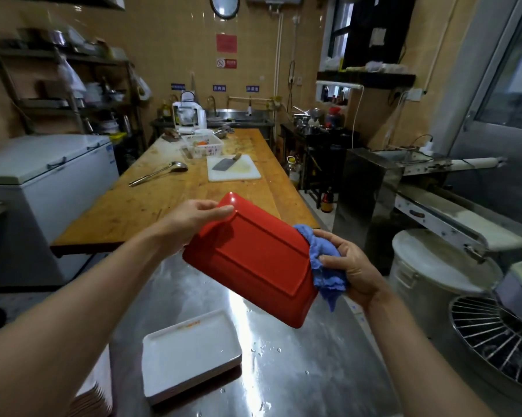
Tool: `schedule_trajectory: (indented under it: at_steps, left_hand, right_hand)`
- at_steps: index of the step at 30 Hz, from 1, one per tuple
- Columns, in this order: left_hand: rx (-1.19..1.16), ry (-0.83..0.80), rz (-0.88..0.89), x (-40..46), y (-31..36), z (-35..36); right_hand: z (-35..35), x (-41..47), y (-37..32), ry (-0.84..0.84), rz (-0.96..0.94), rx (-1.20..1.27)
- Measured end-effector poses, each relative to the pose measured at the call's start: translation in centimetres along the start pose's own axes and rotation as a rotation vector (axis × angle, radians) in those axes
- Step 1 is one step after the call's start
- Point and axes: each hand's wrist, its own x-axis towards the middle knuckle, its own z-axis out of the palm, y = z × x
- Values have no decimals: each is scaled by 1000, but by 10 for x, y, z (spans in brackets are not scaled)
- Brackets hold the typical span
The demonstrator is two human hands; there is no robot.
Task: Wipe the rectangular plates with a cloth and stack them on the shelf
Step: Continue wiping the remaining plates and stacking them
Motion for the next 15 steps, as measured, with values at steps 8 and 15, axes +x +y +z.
schedule_trajectory:
  at_steps: [8,15]
  left_hand:
    - [-197,84,69,-2,-18,10]
    - [-382,261,18,2,-31,13]
  right_hand:
    - [20,11,-11,105,-86,-213]
    - [43,11,10,232,-327,-851]
